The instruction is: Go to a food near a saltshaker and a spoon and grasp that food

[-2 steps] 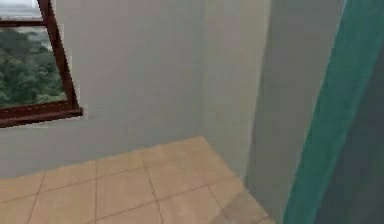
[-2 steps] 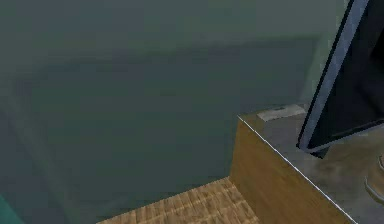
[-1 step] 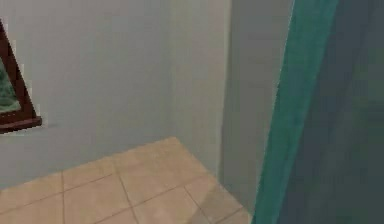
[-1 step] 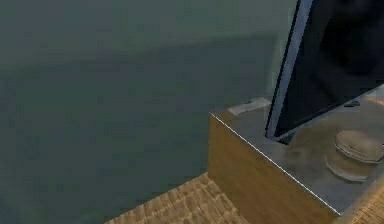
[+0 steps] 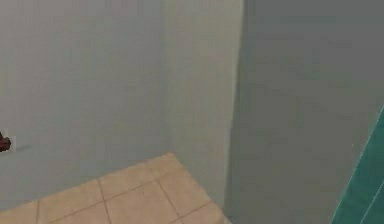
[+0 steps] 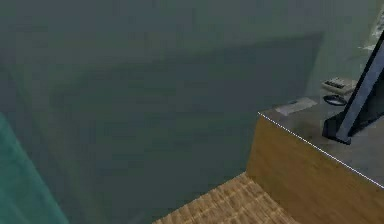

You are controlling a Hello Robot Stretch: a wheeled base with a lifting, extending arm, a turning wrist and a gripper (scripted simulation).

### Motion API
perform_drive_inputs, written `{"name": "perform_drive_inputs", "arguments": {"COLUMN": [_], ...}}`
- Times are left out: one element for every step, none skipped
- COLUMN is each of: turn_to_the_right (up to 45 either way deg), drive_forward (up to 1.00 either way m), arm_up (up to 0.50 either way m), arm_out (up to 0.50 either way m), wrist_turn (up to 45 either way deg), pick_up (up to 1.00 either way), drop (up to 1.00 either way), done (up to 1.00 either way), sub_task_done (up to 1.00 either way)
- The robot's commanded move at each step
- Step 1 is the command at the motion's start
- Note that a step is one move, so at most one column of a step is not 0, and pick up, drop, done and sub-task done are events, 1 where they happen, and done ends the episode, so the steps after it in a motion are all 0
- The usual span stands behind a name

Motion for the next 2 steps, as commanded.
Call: {"name": "perform_drive_inputs", "arguments": {"turn_to_the_right": [-45.0, -15.0], "drive_forward": [0.0, 0.0], "arm_up": [0.0, 0.0], "arm_out": [0.0, 0.0], "wrist_turn": [0.0, 0.0], "pick_up": [0.0, 0.0], "drop": [0.0, 0.0], "done": [0.0, 0.0], "sub_task_done": [0.0, 0.0]}}
